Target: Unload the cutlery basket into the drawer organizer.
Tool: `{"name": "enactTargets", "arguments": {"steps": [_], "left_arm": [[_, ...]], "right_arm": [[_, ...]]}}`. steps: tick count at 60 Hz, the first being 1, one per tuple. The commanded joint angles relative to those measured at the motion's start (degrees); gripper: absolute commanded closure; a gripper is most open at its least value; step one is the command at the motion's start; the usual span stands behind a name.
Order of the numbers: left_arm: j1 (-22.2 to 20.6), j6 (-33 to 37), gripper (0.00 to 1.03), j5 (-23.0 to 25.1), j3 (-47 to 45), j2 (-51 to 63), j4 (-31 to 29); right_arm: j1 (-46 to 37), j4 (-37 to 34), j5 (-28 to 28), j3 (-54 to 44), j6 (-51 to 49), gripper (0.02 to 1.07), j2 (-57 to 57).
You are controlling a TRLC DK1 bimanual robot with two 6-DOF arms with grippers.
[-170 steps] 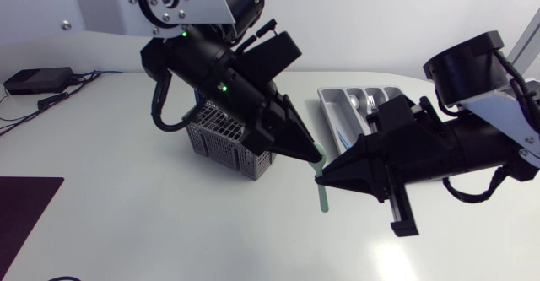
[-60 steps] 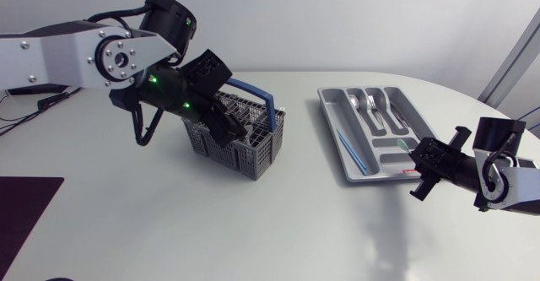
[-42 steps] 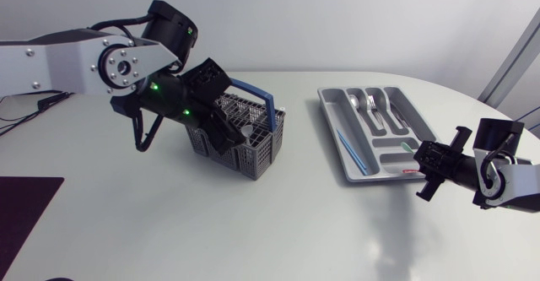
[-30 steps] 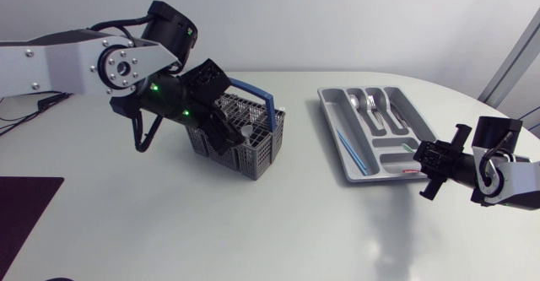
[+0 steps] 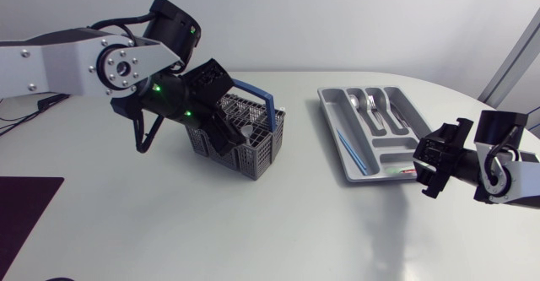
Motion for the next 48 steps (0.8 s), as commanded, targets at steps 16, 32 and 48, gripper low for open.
{"name": "enactTargets", "arguments": {"steps": [16,32,48], "left_arm": [[-1.83,-2.60,0.08,-1.24,3.94,0.39,-3.20],[-3.76,-3.39,0.31,-6.16,-2.13,-1.37,4.10],[-6.75,-2.86,0.43,-12.58,-6.87,-0.22,12.97]], "right_arm": [[-2.24,-15.05,-6.26,3.16,8.17,0.14,-13.05],[-1.62,-15.49,-6.53,0.52,9.75,0.14,-14.72],[-0.04,-15.85,-6.79,-1.41,10.72,0.14,-16.83]]}}
